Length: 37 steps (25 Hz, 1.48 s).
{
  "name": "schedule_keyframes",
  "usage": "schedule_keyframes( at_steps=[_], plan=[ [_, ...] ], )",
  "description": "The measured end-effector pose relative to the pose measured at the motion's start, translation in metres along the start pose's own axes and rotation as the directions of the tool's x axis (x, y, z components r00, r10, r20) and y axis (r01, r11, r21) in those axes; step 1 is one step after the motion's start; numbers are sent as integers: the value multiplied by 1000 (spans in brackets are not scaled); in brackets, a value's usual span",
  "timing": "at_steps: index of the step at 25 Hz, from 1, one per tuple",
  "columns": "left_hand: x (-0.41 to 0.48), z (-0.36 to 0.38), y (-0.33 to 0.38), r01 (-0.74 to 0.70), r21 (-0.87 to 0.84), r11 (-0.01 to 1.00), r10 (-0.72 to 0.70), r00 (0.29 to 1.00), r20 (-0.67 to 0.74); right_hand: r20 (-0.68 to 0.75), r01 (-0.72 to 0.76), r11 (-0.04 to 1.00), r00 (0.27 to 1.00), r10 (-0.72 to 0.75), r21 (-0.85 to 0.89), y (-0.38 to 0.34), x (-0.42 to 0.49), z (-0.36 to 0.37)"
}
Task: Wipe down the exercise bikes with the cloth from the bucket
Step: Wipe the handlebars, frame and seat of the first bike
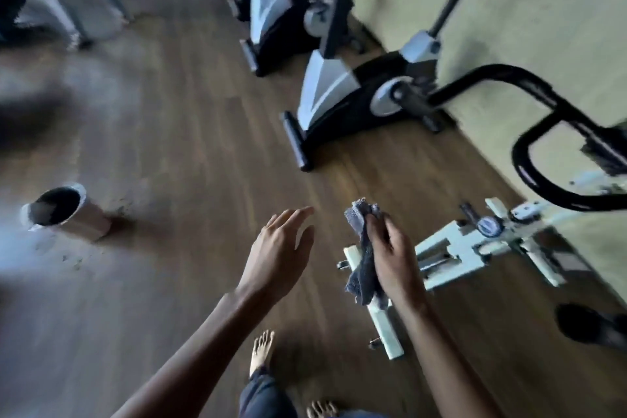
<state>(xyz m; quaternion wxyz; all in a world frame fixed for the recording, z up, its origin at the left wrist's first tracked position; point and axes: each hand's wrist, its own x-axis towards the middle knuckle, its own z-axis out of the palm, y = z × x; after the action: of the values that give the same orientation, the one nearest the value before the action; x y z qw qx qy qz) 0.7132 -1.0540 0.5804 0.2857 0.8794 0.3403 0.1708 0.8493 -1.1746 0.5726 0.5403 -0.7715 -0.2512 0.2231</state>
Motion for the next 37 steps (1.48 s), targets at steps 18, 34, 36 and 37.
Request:
schedule_keyframes(
  at_steps=[18, 34, 36, 37],
  plan=[
    [152, 63, 229, -562, -687, 462, 836, 534, 126, -968, -98, 989, 215, 128, 109, -129, 44, -156],
    [138, 198, 329, -452, -685, 571, 777, 567, 274, -940, -704, 675, 338, 42, -222, -1, 79, -318],
    [143, 209, 336, -447, -696, 562, 765, 602, 231, -934, -684, 701, 349, 72, -201, 8, 93, -318],
    [144, 213, 339, -448, -703, 553, 761, 614, 207, -935, -659, 732, 343, 87, -174, 11, 95, -320]
  ],
)
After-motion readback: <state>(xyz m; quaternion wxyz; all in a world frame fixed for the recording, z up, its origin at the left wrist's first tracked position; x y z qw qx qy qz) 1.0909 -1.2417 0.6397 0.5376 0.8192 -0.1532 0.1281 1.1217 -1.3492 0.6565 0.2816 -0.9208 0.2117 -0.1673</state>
